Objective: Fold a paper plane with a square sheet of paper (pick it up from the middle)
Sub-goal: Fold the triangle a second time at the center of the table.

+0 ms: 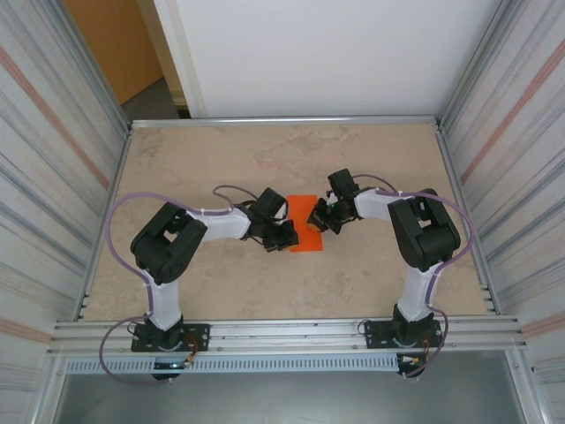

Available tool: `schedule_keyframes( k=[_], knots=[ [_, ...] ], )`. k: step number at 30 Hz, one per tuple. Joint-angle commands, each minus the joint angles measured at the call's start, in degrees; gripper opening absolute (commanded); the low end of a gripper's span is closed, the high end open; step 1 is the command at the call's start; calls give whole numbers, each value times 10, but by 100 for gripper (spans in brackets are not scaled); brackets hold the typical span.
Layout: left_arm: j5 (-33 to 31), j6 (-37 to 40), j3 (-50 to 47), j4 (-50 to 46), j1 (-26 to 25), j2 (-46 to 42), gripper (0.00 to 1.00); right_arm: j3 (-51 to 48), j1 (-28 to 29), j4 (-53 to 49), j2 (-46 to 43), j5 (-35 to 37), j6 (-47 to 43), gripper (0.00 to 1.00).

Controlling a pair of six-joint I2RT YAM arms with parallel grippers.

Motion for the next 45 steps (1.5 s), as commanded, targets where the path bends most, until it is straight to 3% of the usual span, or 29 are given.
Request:
schedule_keyframes(
  k=[1, 12, 18, 23, 36, 45],
  knots=[
    [-11, 9, -30, -40, 4, 5, 9, -31, -4, -78, 54, 81, 4, 4],
    [3, 8, -80, -66, 8, -43, 9, -35, -3, -84, 53, 88, 2, 4],
    [2, -26, -122, -23, 17, -93, 9, -35, -3, -84, 52, 88, 2, 4],
    [5, -25, -98, 18, 18, -126, 10, -35, -2, -84, 48, 88, 3, 4],
    [26, -33, -19, 43, 17, -36, 9, -31, -1, -83, 50, 86, 2, 4],
    [35, -31, -19, 42, 16, -12, 8, -32, -3, -82, 51, 84, 2, 4]
  ],
)
